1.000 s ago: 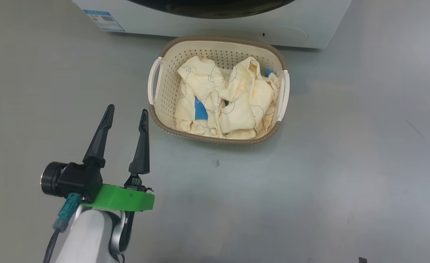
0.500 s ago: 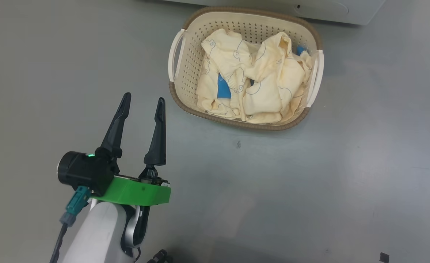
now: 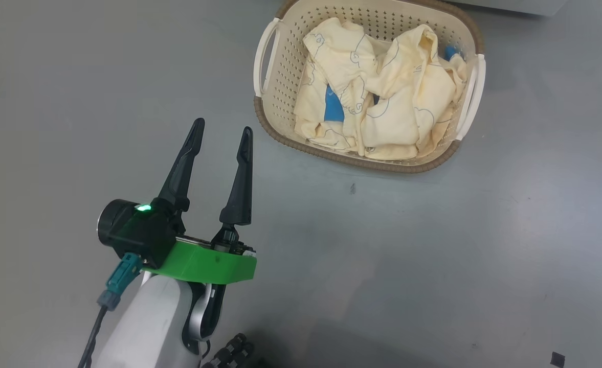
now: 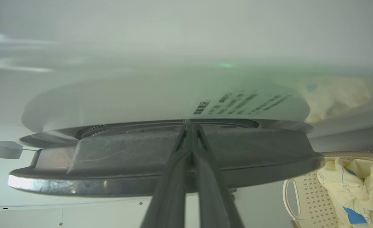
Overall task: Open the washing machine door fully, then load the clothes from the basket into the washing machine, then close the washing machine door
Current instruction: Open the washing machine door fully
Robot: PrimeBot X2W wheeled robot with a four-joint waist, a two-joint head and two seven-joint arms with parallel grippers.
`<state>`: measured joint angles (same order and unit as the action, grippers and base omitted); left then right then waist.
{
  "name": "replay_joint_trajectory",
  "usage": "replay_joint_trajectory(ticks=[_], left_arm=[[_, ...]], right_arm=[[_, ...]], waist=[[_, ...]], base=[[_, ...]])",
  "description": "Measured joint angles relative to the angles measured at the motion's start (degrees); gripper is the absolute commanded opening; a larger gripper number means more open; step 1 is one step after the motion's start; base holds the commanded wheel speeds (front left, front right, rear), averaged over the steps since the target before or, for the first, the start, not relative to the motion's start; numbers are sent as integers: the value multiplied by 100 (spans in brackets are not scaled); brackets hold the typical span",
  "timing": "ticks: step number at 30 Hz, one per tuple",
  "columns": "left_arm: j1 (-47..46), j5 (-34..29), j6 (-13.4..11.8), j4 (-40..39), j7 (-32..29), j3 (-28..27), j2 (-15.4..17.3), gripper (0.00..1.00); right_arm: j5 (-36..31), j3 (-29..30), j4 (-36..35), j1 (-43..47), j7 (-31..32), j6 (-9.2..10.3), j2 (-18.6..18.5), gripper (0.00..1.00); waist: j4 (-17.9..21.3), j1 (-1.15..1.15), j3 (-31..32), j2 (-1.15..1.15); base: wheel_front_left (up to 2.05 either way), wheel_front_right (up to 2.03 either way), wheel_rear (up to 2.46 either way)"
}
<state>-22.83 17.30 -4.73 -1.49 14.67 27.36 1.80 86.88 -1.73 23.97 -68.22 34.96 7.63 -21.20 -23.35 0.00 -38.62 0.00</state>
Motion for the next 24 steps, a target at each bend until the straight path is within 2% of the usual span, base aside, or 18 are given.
replay_joint_trajectory(ticks=[13,24], left_arm=[[-20,38,-108,0,0,75,-4,100],[-103,35,-157,-1,0,29,-5,100]], right_arm=[[-16,-75,255,-196,-90,0,177,0],[-101,-410,259,-179,298,1,118,0]], waist=[[-99,0,-77,0],[-31,0,-57,0]], base=[[0,0,0],[0,0,0]])
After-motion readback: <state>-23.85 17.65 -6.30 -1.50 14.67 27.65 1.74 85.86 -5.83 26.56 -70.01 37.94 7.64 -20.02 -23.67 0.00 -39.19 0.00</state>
